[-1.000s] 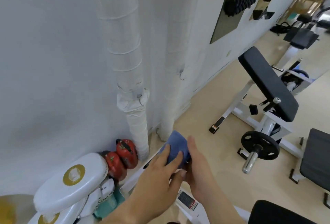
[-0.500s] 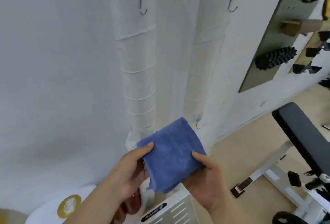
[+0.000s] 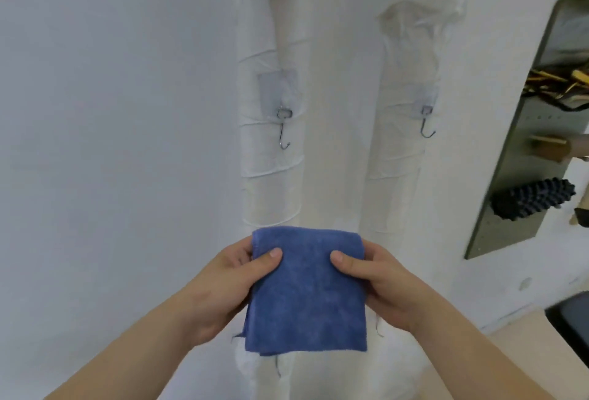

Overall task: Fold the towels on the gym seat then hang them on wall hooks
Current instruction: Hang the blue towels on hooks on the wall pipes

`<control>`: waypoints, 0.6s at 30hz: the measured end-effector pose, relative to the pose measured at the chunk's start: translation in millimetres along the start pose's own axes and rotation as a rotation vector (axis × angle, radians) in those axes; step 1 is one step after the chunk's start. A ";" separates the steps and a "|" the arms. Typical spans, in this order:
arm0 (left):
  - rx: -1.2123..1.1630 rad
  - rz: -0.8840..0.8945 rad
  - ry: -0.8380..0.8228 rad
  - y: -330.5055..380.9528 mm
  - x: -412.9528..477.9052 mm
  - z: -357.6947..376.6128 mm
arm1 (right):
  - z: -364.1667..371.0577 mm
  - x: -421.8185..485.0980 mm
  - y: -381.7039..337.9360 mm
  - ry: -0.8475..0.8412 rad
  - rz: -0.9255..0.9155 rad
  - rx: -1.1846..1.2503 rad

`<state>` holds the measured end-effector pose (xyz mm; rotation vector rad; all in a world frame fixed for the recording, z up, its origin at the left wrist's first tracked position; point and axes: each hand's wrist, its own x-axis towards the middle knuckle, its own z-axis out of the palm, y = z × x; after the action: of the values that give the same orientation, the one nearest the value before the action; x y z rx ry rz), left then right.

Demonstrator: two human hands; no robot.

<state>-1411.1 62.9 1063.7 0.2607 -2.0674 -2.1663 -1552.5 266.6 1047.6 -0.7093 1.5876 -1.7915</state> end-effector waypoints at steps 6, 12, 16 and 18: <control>0.160 0.098 0.135 58.0 20.5 -16.0 | 10.5 33.8 -73.6 0.005 -0.115 -0.196; 0.221 0.290 0.325 128.0 49.6 -31.2 | 30.5 71.1 -142.3 0.119 -0.286 -0.202; 0.223 0.300 0.454 139.5 73.2 -31.1 | 31.9 98.3 -151.8 0.224 -0.305 -0.243; 0.255 0.308 0.538 134.9 79.0 -26.1 | 30.9 107.8 -147.7 0.250 -0.252 -0.258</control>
<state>-1485.4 13.8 1194.8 0.4583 -1.9057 -1.4561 -1615.6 175.6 1196.4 -0.8634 1.9964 -1.9342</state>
